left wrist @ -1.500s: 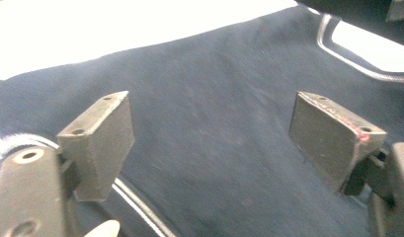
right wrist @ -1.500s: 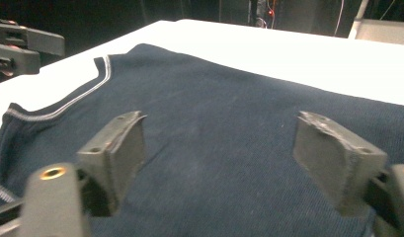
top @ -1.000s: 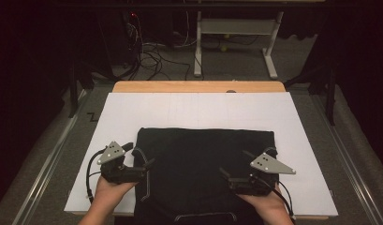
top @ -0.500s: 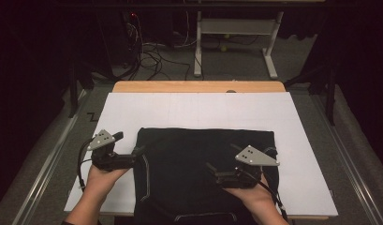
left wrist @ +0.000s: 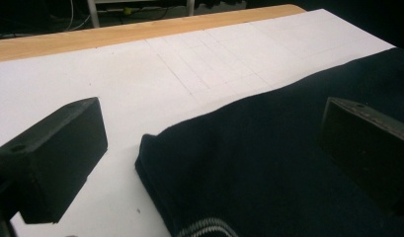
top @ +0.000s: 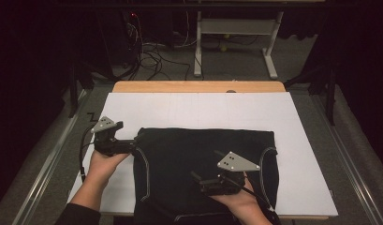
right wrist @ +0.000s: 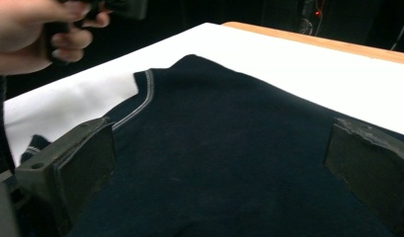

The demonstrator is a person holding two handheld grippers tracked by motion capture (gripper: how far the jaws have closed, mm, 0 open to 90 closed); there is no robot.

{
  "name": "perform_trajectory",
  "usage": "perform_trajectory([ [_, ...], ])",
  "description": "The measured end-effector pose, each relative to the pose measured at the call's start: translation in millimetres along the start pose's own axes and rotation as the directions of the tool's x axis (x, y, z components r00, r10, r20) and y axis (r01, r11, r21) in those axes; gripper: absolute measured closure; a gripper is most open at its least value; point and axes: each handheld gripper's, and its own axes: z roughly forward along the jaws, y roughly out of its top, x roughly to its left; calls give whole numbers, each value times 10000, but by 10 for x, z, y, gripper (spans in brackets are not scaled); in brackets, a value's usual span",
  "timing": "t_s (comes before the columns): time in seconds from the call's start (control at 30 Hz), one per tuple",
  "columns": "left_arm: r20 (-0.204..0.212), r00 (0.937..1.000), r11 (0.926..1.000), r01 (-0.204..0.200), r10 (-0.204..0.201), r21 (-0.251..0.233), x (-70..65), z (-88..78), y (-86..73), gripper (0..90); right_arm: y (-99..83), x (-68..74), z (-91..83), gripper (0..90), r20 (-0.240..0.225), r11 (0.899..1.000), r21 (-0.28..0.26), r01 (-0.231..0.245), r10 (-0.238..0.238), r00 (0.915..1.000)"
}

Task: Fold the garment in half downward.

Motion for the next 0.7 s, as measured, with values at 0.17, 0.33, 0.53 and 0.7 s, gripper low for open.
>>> perform_trajectory([
  [0.17,-26,9999,9999,-122,122,108,27,98,126,0,-21,104,30,0,-276,10000,82,13,-10,9996],
  [0.33,-80,9999,9994,90,-87,341,149,200,185,0,-25,217,88,0,-586,9998,107,148,-141,9982],
  [0.53,13,9998,9977,188,-189,647,299,334,124,0,-9,307,169,0,-669,9991,275,312,-293,9973],
  [0.7,-16,9984,9950,568,-568,826,424,406,31,0,22,348,213,0,-597,9986,338,414,-393,9974],
])
